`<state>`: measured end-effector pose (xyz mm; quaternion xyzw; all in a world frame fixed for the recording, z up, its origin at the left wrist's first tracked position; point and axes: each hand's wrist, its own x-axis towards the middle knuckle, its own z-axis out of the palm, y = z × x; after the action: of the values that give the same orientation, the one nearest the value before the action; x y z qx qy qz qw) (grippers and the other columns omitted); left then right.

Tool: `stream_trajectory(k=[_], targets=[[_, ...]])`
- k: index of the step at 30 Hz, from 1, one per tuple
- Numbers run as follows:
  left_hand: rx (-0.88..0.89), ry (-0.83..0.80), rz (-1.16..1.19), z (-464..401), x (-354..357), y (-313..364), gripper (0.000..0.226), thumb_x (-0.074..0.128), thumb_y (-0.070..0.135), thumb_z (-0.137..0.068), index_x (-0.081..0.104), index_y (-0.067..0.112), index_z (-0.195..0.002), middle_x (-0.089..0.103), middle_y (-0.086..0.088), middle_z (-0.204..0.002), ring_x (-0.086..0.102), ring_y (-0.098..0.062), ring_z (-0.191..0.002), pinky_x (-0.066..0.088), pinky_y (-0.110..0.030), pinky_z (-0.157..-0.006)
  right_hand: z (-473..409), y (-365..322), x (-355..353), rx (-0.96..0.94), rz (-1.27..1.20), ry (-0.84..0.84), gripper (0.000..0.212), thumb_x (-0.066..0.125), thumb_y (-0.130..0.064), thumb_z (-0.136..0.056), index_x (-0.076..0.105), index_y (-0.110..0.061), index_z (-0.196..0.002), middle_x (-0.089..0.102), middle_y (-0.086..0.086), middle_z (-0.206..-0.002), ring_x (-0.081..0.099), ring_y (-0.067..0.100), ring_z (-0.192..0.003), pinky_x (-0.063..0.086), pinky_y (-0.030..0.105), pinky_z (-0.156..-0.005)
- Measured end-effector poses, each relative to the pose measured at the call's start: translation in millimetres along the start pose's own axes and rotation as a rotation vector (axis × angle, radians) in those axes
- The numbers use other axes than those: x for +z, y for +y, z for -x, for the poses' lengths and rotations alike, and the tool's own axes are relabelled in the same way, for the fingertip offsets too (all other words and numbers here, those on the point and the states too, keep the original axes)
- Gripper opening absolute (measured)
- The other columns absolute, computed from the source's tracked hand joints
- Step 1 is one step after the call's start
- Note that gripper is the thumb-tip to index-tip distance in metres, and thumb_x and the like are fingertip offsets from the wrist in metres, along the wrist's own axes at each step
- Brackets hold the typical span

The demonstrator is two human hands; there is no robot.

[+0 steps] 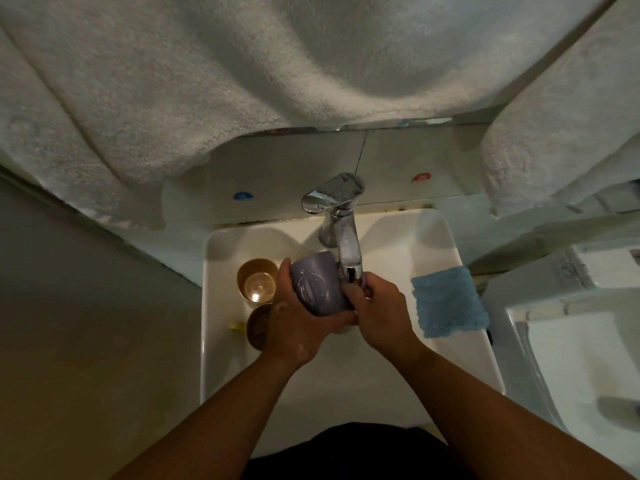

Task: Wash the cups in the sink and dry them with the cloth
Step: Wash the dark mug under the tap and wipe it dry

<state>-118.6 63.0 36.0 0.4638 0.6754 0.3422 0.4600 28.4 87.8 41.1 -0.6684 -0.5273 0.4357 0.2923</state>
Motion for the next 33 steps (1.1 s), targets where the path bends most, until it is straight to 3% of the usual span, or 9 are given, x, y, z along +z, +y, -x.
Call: stream_trajectory(k=[4,7,10,14,17,20,22,28,33], targets=[[0.011,-0.004,-0.041,-1,-7,5,0.146,0.098,0.043,-0.044,0.010,0.025,-0.159,0.043,0.002,-0.150,0.050,-0.012,-0.124,0.043,-0.013,-0.089,2,-7,-7,-0.046,0.040,-0.110,0.012,0.055,-0.023,-0.102,0.057,-0.029,-0.093,0.062,-0.017,-0.079,0.059,-0.014,-0.066,0.043,0.005,-0.055],[-0.019,-0.018,-0.037,-2,-11,6,0.144,0.100,0.033,-0.050,0.007,0.024,-0.160,0.042,-0.001,-0.153,0.046,-0.009,-0.122,0.043,-0.020,-0.091,6,-6,-10,-0.084,0.055,-0.159,0.010,0.057,-0.019,-0.101,0.056,-0.026,-0.107,0.063,-0.021,-0.082,0.060,-0.016,-0.069,0.046,0.005,-0.060],[-0.042,-0.064,-0.030,-3,-13,6,0.145,0.099,0.036,-0.049,0.006,0.026,-0.160,0.043,0.002,-0.150,0.047,-0.010,-0.121,0.047,-0.021,-0.092,8,-7,-9,-0.117,0.111,-0.099,0.014,0.059,-0.021,-0.100,0.055,-0.031,-0.091,0.062,-0.022,-0.075,0.061,-0.013,-0.066,0.045,0.006,-0.058],[-0.053,-0.092,-0.012,-8,-15,4,0.136,0.099,0.024,-0.055,0.012,0.023,-0.159,0.040,0.013,-0.132,0.046,-0.008,-0.115,0.046,-0.002,-0.068,10,-6,-1,-0.098,0.145,0.026,0.015,0.060,-0.029,-0.099,0.056,-0.029,-0.084,0.064,-0.018,-0.073,0.065,-0.001,-0.063,0.056,0.020,-0.062],[-0.057,-0.122,-0.038,-10,-18,2,0.136,0.099,0.030,-0.055,0.012,0.025,-0.159,0.043,0.012,-0.133,0.049,-0.009,-0.114,0.047,-0.006,-0.068,13,-3,2,-0.031,0.098,0.039,0.020,0.063,-0.033,-0.097,0.056,-0.030,-0.079,0.066,-0.014,-0.072,0.068,0.007,-0.067,0.062,0.033,-0.065],[-0.041,-0.180,-0.107,-9,-16,5,0.141,0.099,0.040,-0.051,0.011,0.024,-0.160,0.047,0.004,-0.145,0.052,-0.012,-0.118,0.047,-0.015,-0.083,13,-4,-2,0.009,0.209,0.045,0.033,0.057,-0.030,-0.098,0.051,-0.028,-0.066,0.059,-0.009,-0.062,0.057,0.005,-0.056,0.047,0.015,-0.056],[-0.035,-0.194,-0.127,-8,-14,5,0.142,0.099,0.040,-0.050,0.012,0.024,-0.160,0.046,0.001,-0.150,0.052,-0.014,-0.122,0.047,-0.017,-0.086,11,-7,-3,0.018,0.278,0.064,0.039,0.052,-0.026,-0.100,0.050,-0.023,-0.061,0.055,-0.007,-0.059,0.049,0.005,-0.052,0.037,0.015,-0.050],[-0.093,-0.197,-0.046,-9,-20,0,0.142,0.099,0.039,-0.050,0.010,0.029,-0.160,0.045,0.007,-0.146,0.048,-0.011,-0.121,0.046,-0.018,-0.082,12,1,-9,0.001,0.049,-0.199,0.014,0.051,-0.030,-0.103,0.052,-0.021,-0.093,0.068,-0.002,-0.081,0.068,0.008,-0.070,0.058,0.025,-0.068],[-0.123,-0.240,0.017,-8,-25,-4,0.149,0.099,0.043,-0.036,0.009,0.050,-0.154,0.049,0.004,-0.147,0.057,-0.020,-0.124,0.058,-0.045,-0.095,17,16,-15,-0.050,0.018,-0.285,0.018,0.059,-0.019,-0.091,0.050,-0.034,-0.097,0.067,-0.007,-0.091,0.066,0.014,-0.082,0.060,0.041,-0.075]])
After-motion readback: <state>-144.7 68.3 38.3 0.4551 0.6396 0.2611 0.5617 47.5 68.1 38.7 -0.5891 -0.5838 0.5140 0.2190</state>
